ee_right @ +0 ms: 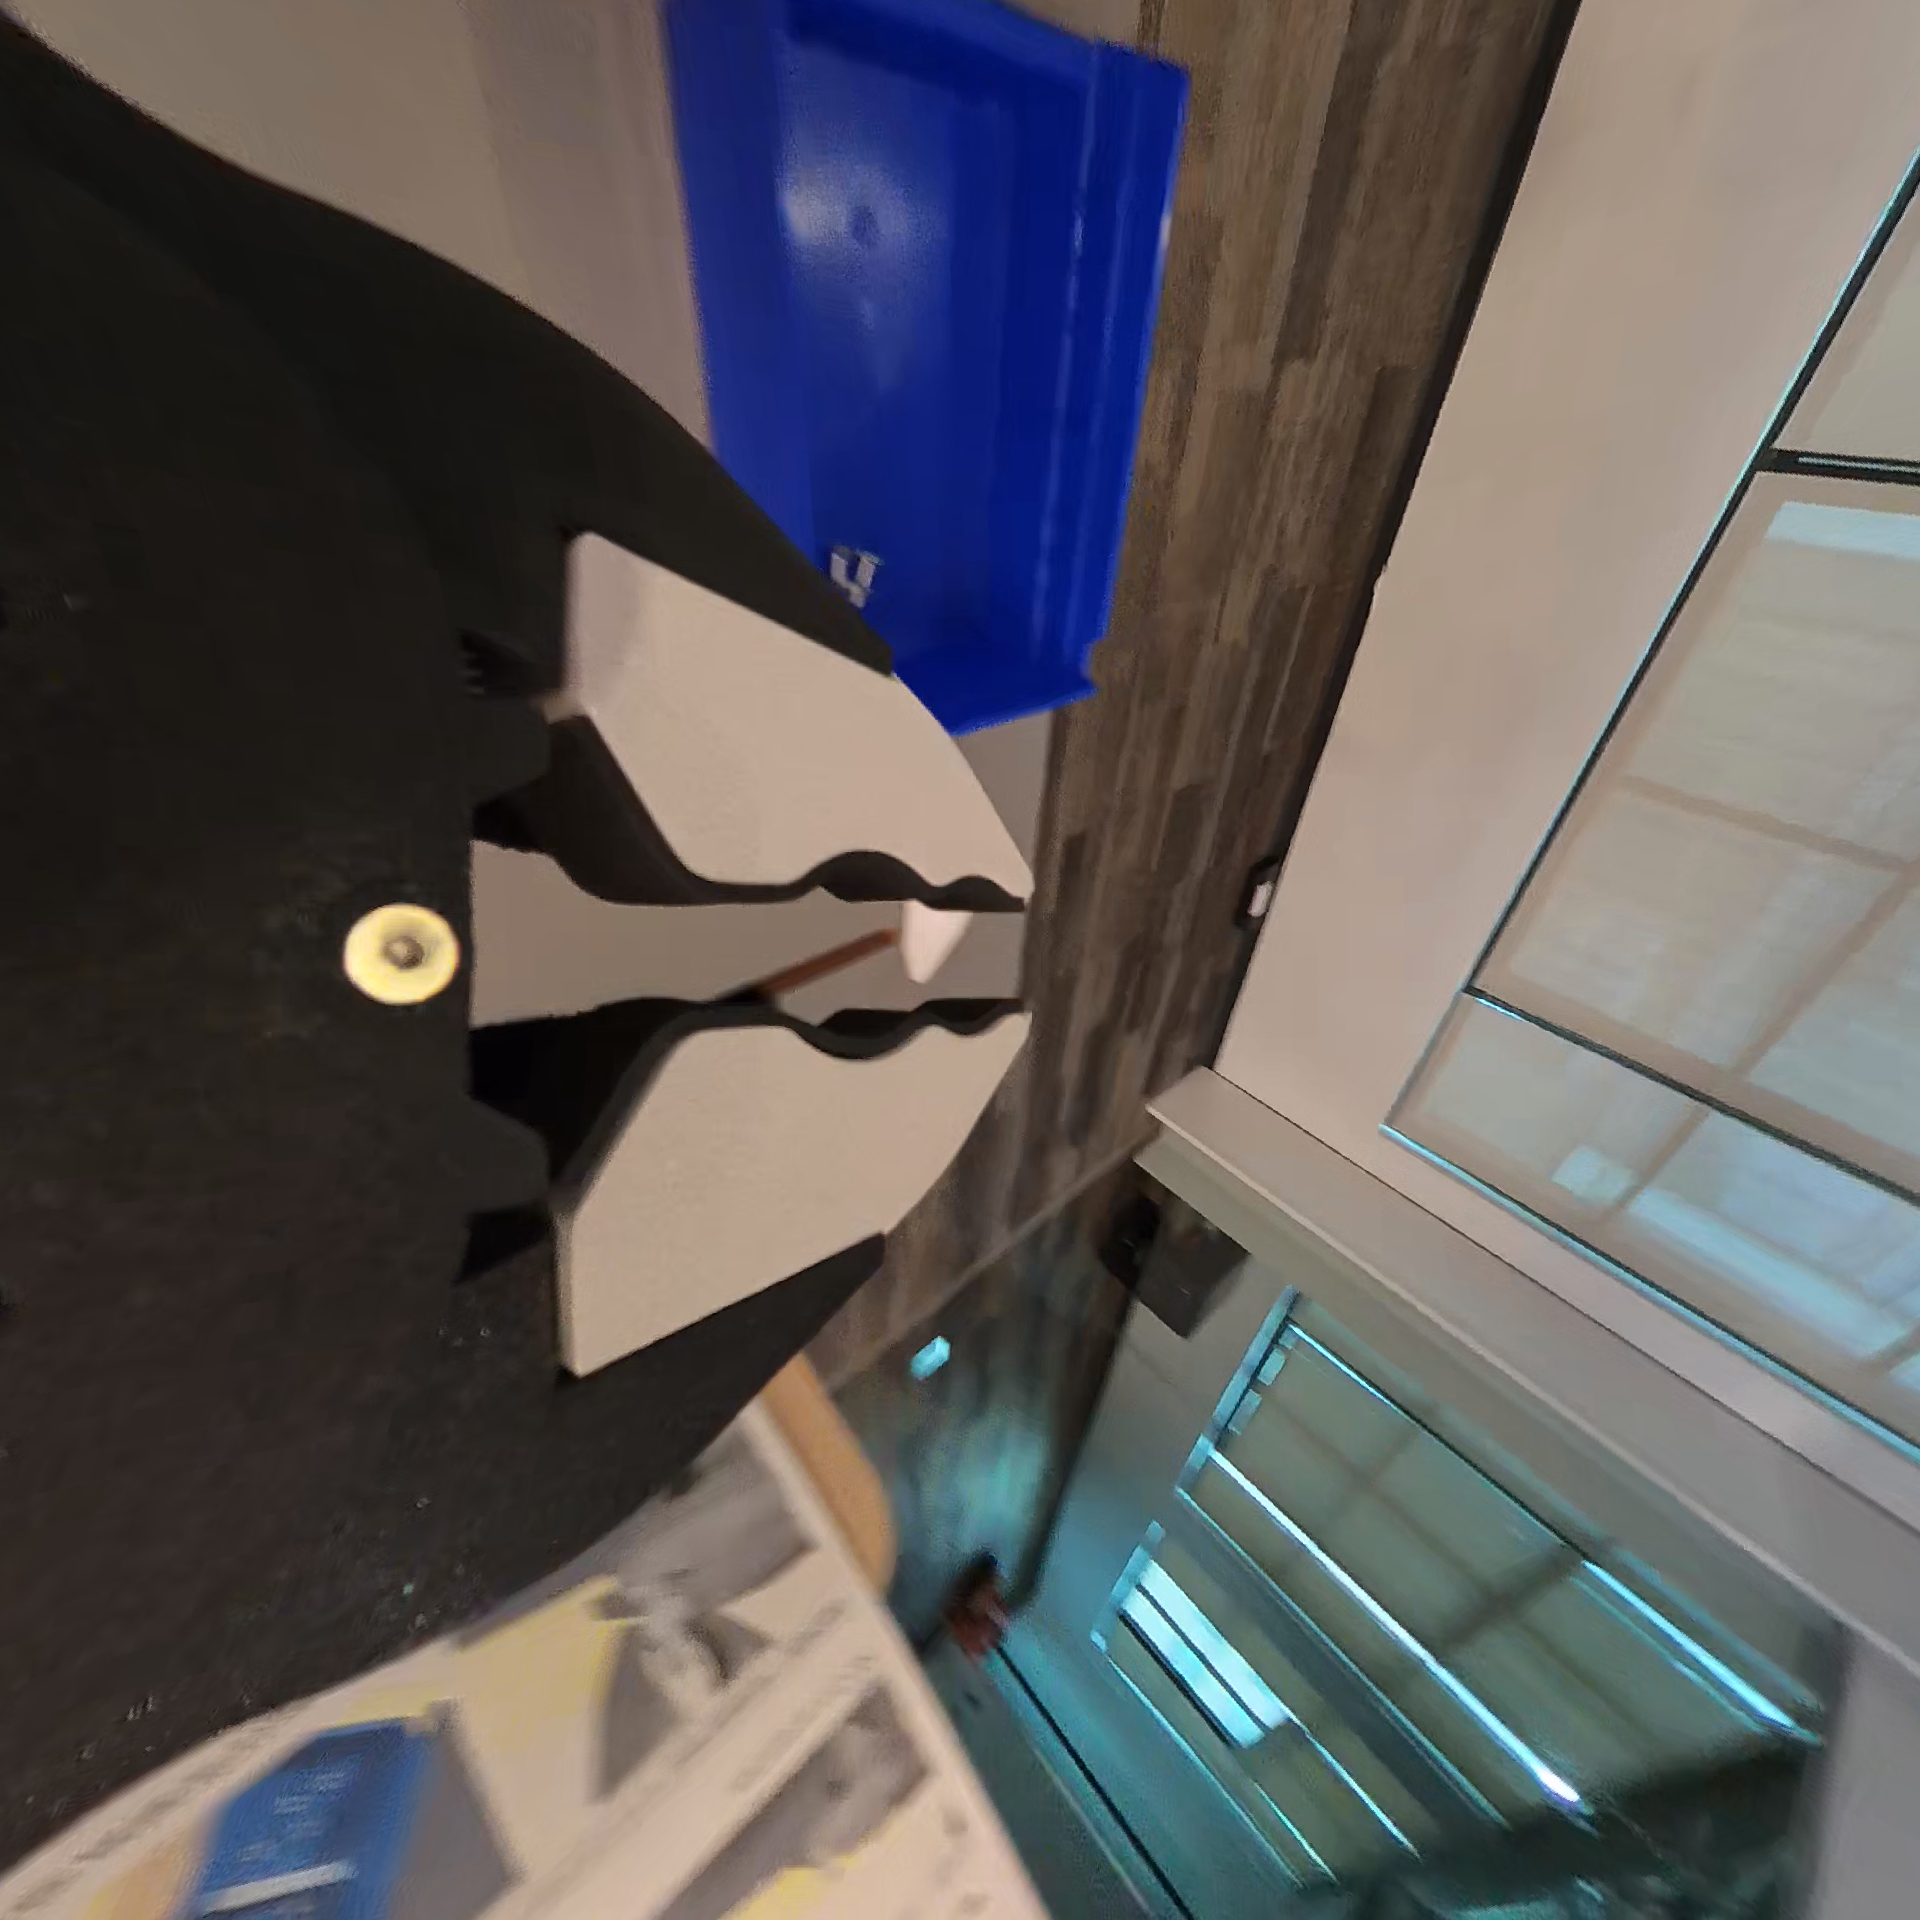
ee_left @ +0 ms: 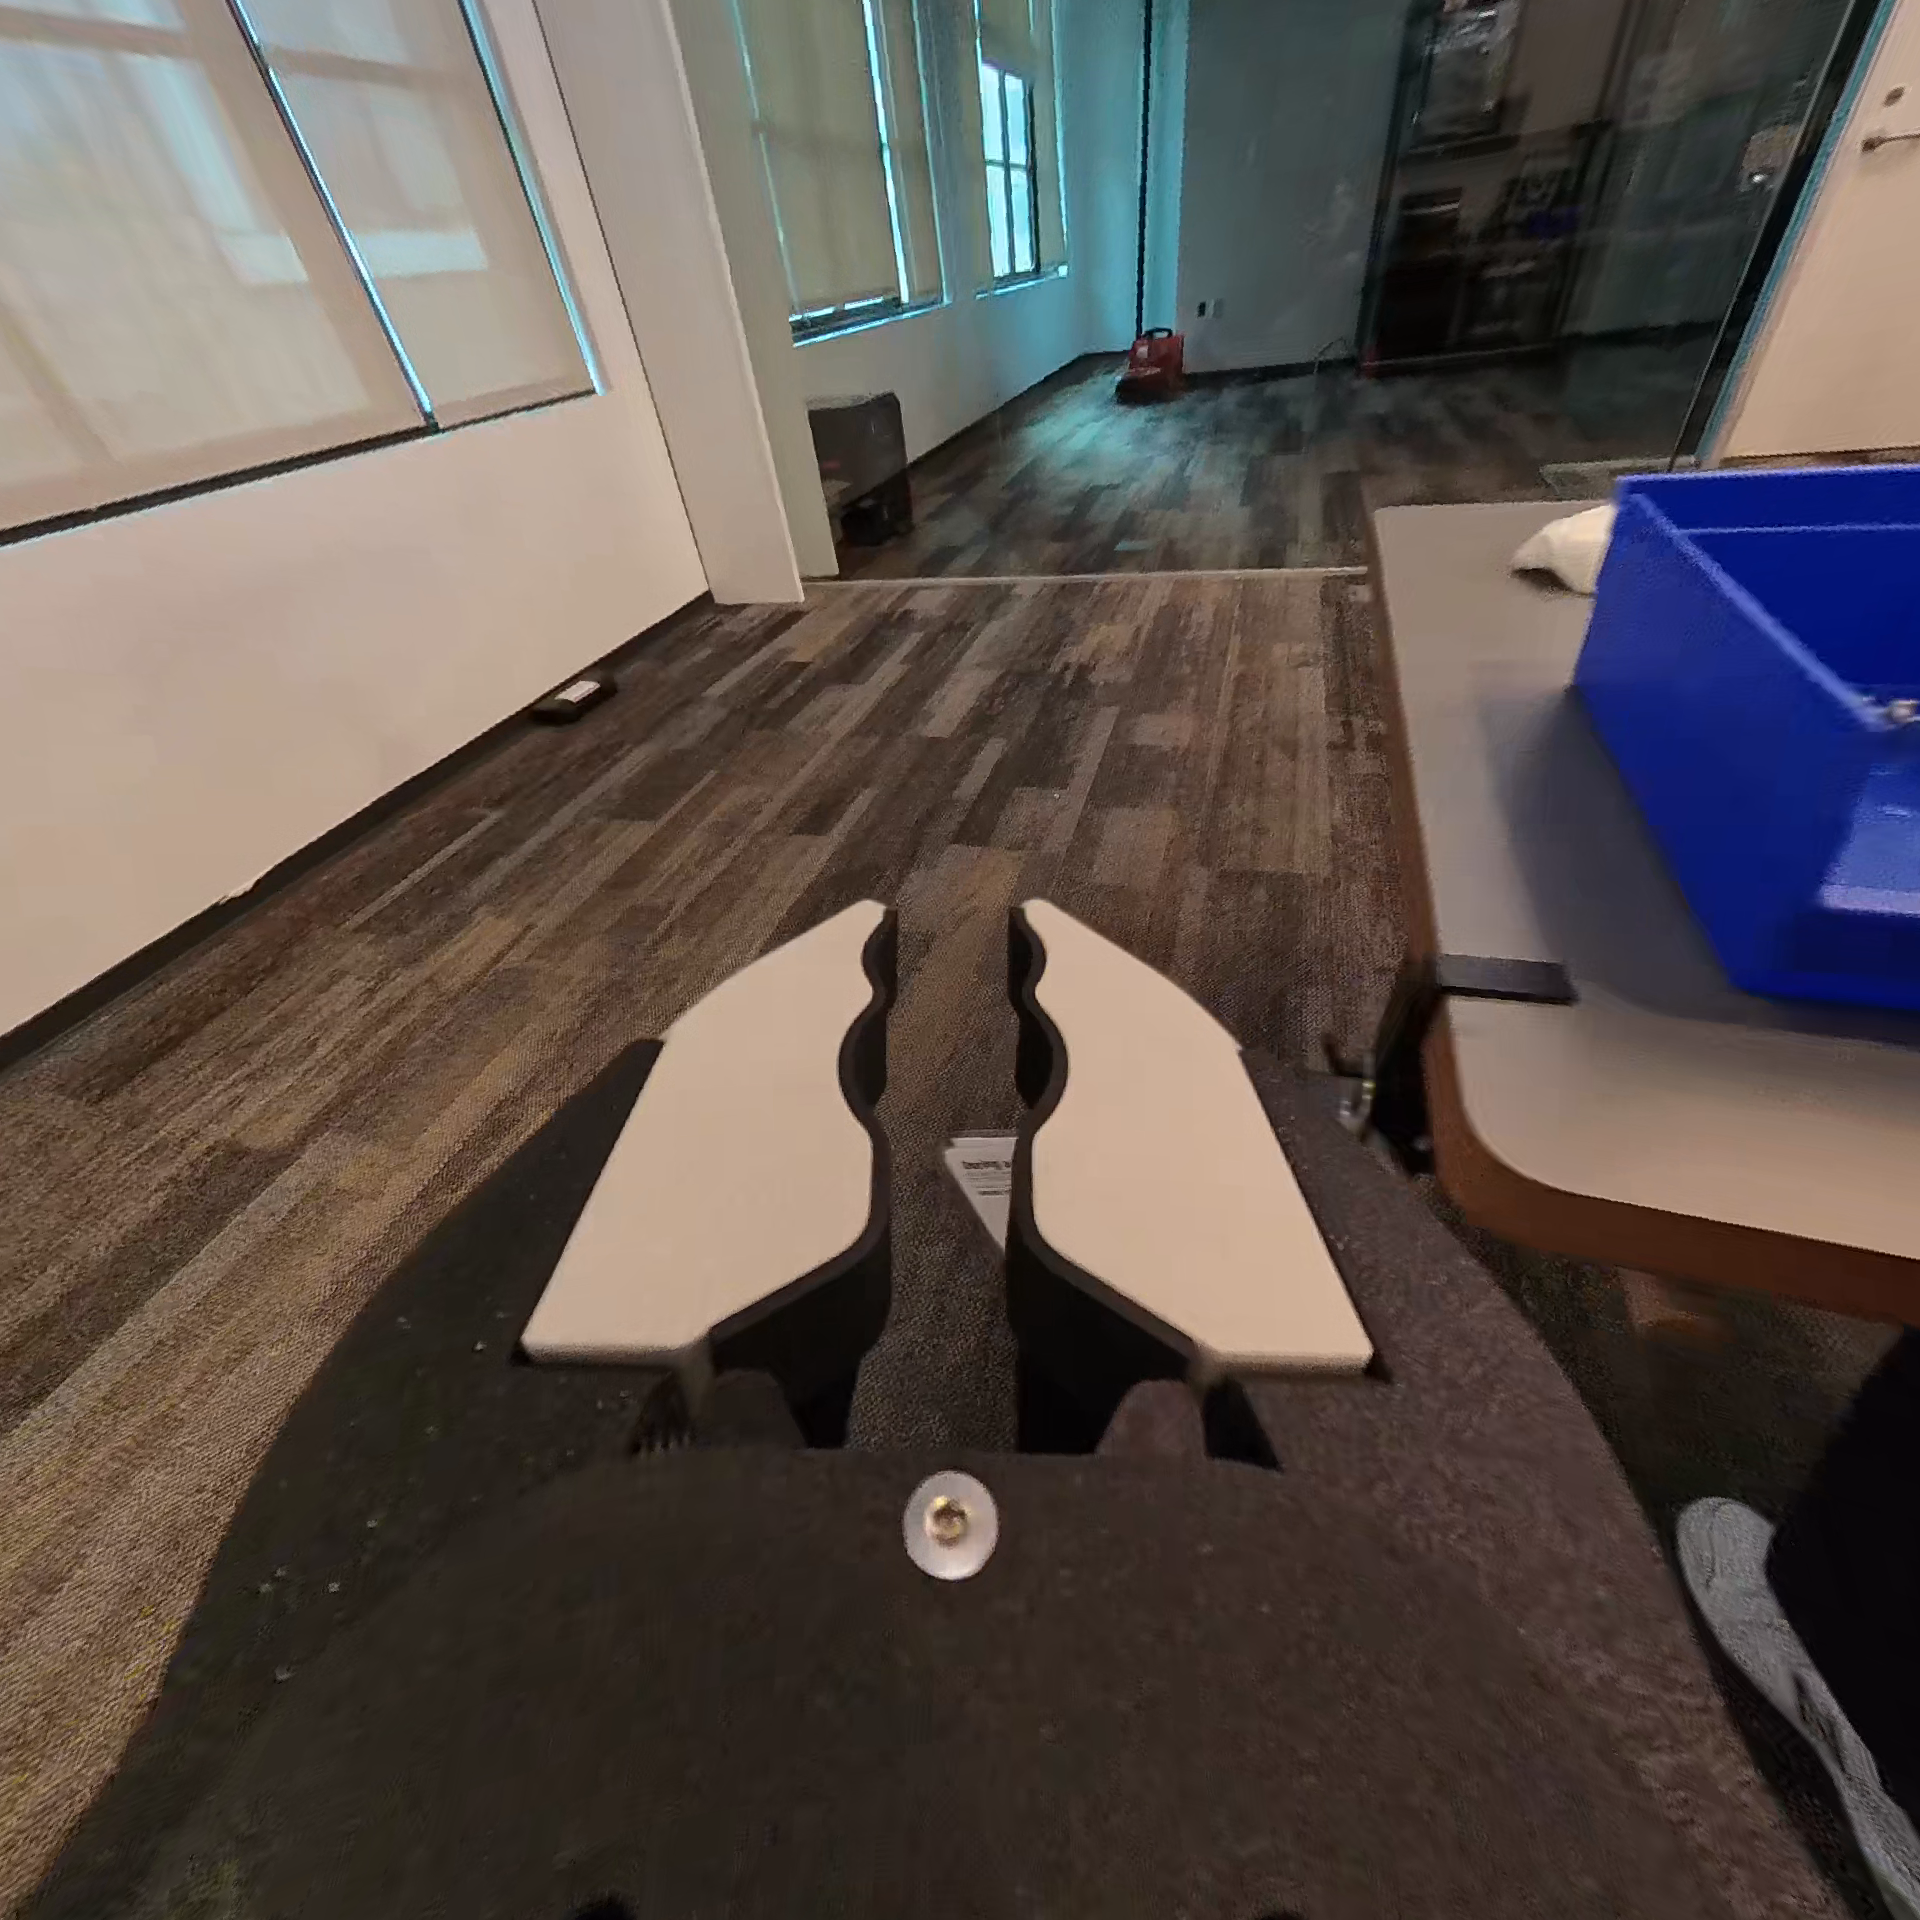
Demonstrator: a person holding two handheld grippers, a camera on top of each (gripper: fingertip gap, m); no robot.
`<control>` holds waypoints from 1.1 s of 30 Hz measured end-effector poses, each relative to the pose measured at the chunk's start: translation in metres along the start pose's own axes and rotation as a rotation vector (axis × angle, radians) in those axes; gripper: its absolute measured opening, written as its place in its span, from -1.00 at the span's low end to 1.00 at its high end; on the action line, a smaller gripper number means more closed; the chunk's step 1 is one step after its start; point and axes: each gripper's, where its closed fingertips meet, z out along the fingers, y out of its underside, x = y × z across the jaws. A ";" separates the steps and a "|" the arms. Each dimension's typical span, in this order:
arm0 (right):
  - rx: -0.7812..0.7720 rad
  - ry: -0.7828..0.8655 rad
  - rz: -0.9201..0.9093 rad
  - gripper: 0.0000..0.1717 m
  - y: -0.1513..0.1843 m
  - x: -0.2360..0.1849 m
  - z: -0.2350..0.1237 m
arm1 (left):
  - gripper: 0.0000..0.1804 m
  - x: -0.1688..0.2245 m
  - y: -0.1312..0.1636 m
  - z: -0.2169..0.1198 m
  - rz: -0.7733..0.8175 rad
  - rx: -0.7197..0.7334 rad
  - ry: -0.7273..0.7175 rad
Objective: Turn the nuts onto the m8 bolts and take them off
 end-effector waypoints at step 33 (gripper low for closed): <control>-0.304 -0.304 0.314 -0.70 -0.248 -0.127 0.346 | -0.78 -0.253 -0.224 0.040 -0.265 -0.149 0.170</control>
